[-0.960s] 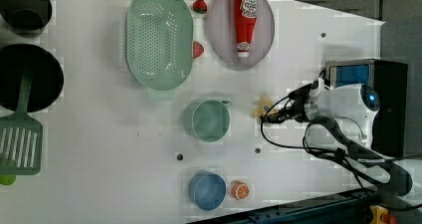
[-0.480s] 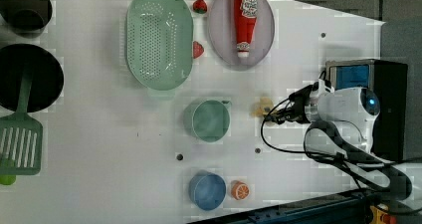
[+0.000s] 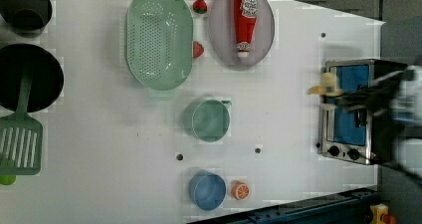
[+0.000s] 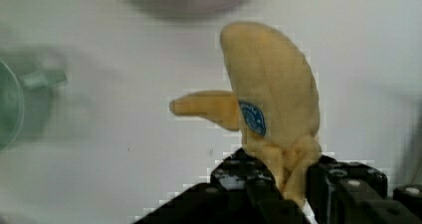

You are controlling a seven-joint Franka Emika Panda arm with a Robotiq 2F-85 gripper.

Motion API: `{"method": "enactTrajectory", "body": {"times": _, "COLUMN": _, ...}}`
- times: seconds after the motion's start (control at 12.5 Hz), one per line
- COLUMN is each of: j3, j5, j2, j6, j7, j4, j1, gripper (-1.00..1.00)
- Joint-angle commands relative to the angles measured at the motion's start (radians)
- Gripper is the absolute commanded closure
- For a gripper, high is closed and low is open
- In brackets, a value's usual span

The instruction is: Pick Banana and place it in mug.

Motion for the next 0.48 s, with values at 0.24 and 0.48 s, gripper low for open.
{"method": "enactTrajectory", "body": {"times": 0.24, "j3": 0.085, "j5": 0.019, "j2": -0.099, "j6": -0.356, "j7": 0.247, "j4": 0.157, "j1": 0.005, "gripper": 0.57}}
{"method": "enactTrajectory", "body": {"times": 0.48, "j3": 0.195, "j5": 0.020, "j2": -0.106, "j6": -0.356, "j7": 0.419, "j4": 0.157, "j1": 0.022, "gripper": 0.57}}
